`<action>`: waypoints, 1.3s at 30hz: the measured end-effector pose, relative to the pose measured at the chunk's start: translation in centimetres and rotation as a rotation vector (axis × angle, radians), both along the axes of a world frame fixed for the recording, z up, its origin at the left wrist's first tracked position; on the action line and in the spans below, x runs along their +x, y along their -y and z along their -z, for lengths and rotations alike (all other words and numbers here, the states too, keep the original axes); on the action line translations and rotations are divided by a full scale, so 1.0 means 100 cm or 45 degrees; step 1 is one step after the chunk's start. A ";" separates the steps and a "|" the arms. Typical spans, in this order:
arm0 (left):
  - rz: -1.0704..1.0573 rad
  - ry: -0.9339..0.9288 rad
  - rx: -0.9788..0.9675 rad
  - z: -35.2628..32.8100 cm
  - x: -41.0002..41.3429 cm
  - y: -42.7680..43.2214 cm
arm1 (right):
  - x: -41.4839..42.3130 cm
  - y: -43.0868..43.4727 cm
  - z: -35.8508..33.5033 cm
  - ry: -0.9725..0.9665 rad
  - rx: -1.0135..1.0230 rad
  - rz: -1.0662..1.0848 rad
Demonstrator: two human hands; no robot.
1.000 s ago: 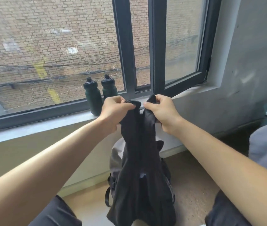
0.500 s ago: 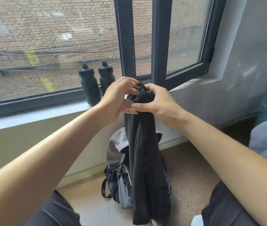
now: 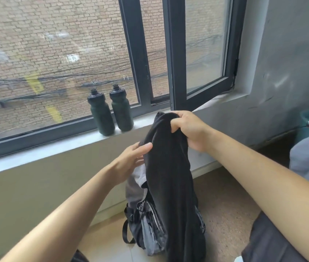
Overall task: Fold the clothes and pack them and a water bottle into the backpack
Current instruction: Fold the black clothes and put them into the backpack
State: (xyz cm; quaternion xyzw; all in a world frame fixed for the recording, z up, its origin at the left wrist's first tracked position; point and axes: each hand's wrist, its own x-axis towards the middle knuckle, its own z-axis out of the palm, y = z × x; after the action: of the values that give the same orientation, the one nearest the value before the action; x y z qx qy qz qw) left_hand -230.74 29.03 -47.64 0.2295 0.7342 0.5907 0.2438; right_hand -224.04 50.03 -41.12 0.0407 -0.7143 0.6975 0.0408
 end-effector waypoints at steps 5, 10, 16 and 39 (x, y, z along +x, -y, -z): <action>-0.188 -0.069 0.378 -0.015 0.007 -0.017 | -0.003 -0.002 -0.003 -0.017 0.016 0.088; -0.480 -0.421 0.426 -0.029 -0.002 -0.008 | 0.001 -0.009 -0.003 -0.080 0.280 0.006; -0.448 -0.366 0.490 -0.035 0.001 -0.010 | 0.002 0.008 0.002 -0.135 0.515 0.035; 0.326 0.267 0.028 0.031 0.046 0.010 | -0.045 -0.037 0.004 0.209 -0.387 0.472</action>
State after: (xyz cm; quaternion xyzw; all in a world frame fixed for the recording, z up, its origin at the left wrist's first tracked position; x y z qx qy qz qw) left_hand -226.19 28.05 -50.77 0.2609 0.6629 0.5836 0.3898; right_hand -228.55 53.71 -41.54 -0.1542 -0.5975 0.7784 0.1155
